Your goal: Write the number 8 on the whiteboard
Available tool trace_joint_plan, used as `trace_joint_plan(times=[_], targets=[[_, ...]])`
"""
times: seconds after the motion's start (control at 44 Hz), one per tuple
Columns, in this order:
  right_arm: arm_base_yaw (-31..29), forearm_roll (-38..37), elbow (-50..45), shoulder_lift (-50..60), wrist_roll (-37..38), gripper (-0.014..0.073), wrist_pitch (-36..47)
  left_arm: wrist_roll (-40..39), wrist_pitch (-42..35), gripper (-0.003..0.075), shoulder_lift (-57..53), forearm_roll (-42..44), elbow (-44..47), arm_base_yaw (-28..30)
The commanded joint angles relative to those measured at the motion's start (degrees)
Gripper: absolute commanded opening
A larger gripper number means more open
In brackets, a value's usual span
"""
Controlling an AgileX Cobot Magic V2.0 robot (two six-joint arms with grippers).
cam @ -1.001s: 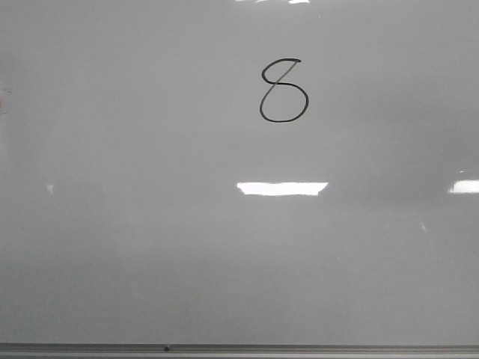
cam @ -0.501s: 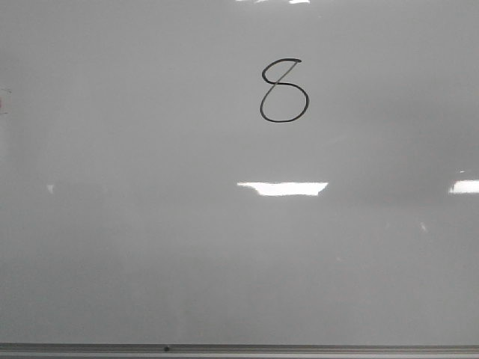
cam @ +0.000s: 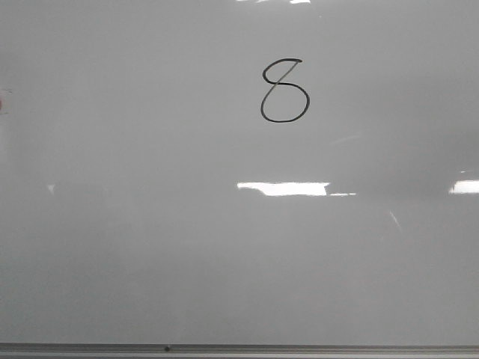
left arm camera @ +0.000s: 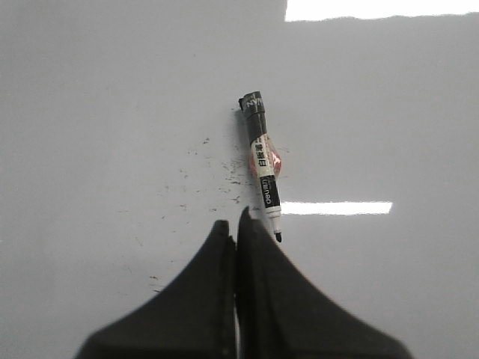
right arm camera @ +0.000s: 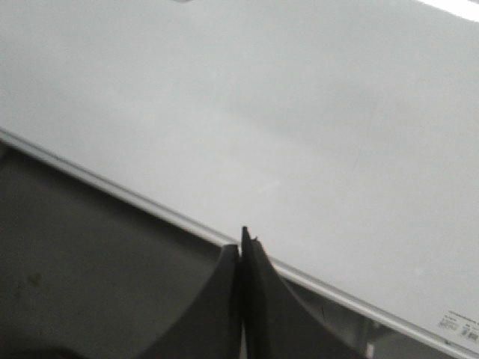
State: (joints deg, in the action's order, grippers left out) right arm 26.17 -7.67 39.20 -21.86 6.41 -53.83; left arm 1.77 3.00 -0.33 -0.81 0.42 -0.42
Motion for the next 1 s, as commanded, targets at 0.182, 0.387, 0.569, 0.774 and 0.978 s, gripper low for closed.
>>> trace_joint_plan(times=[0.182, 0.387, 0.569, 0.774, 0.978], targets=[[-12.0, 3.9, -12.7, 11.5, -5.1, -0.0115, 23.7, -0.4, -4.7, -0.0019, -1.2, -0.1, 0.1, 0.1], [-18.0, 4.1, -23.8, 17.6, -6.4, -0.0115, 36.3, -0.4, -4.7, -0.0019, -1.2, -0.1, 0.1, 0.1], [-22.8, 4.1, -32.1, 21.3, -6.4, -0.0116, 44.7, -0.4, -4.7, -0.0019, -1.2, -0.1, 0.1, 0.1], [-24.5, 4.2, -39.6, 23.5, -6.4, -0.0116, 53.8, -0.4, -4.7, -0.0019, -1.2, -0.1, 0.1, 0.1], [-25.7, 4.2, -40.6, 23.5, -6.4, -0.0116, 54.7, -0.4, -4.7, -0.0019, -1.2, -0.1, 0.1, 0.1]])
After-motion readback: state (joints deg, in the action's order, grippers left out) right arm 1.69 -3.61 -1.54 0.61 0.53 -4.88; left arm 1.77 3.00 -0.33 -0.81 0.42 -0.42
